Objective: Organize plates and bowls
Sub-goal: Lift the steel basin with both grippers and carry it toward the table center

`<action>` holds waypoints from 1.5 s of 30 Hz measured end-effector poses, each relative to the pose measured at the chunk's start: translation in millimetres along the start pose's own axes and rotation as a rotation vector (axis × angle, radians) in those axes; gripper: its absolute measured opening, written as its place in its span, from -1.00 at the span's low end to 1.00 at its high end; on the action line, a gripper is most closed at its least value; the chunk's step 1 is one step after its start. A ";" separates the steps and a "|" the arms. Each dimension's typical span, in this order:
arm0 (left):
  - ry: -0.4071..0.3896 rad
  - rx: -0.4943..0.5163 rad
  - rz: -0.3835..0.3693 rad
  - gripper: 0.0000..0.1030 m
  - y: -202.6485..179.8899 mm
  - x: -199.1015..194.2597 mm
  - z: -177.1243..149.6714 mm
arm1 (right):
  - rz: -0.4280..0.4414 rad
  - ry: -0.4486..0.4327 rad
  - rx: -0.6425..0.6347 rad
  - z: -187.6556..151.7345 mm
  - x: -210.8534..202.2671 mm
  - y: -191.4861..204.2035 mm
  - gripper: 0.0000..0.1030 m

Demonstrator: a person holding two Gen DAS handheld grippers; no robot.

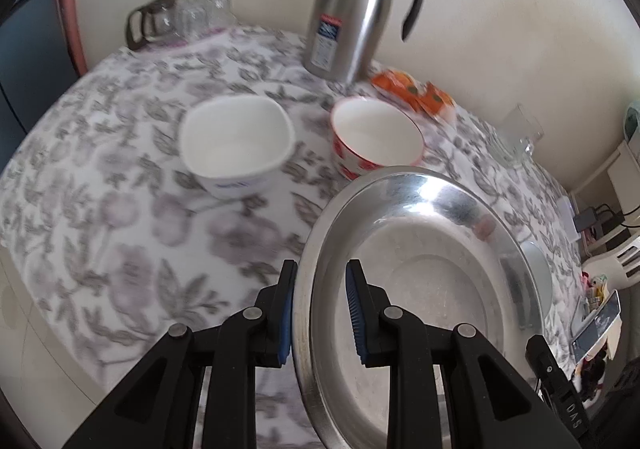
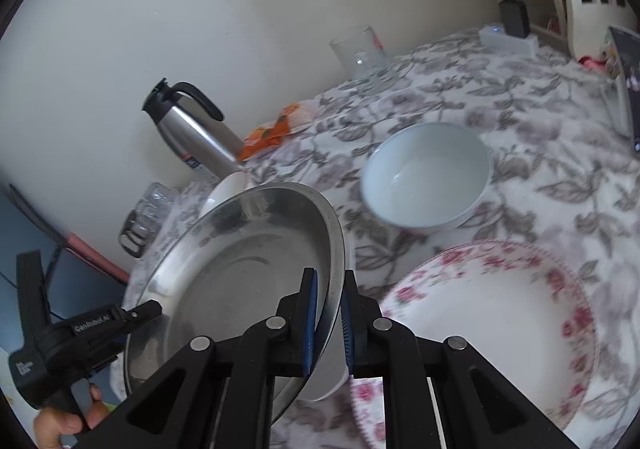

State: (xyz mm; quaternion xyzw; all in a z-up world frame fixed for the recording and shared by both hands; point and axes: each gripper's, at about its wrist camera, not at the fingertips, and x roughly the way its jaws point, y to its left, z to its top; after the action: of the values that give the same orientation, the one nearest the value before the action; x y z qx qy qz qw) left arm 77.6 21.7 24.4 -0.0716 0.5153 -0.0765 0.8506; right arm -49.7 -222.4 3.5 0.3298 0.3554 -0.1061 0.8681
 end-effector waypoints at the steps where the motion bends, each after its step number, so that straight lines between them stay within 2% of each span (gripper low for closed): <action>1: 0.005 0.001 0.000 -0.51 -4.1 4.0 -0.7 | -0.002 0.002 0.011 0.9 0.7 -4.0 -0.75; 7: 0.051 -0.034 -0.015 -0.51 -16.4 26.1 -0.6 | -0.007 0.028 0.085 1.8 9.6 -27.2 -0.74; 11: 0.048 -0.016 -0.002 -0.51 -18.4 38.7 -3.4 | -0.034 0.038 0.056 -0.5 15.3 -25.5 -0.74; 23: 0.026 -0.084 -0.026 -0.51 5.8 46.1 2.7 | -0.081 0.102 -0.031 -15.5 37.1 -8.1 -0.73; 29: 0.050 -0.141 -0.041 -0.51 20.9 58.7 2.0 | -0.097 0.114 -0.068 -20.3 42.3 -1.2 -0.73; 45: 0.091 -0.145 -0.049 -0.51 24.8 74.7 -0.9 | -0.124 0.102 -0.096 -20.4 39.8 4.1 -0.73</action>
State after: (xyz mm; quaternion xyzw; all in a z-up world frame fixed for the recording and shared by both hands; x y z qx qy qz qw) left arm 112.3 30.6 -45.7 -0.1421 0.5558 -0.0627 0.8167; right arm -30.3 -204.1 -32.6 0.2701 0.4235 -0.1257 0.8555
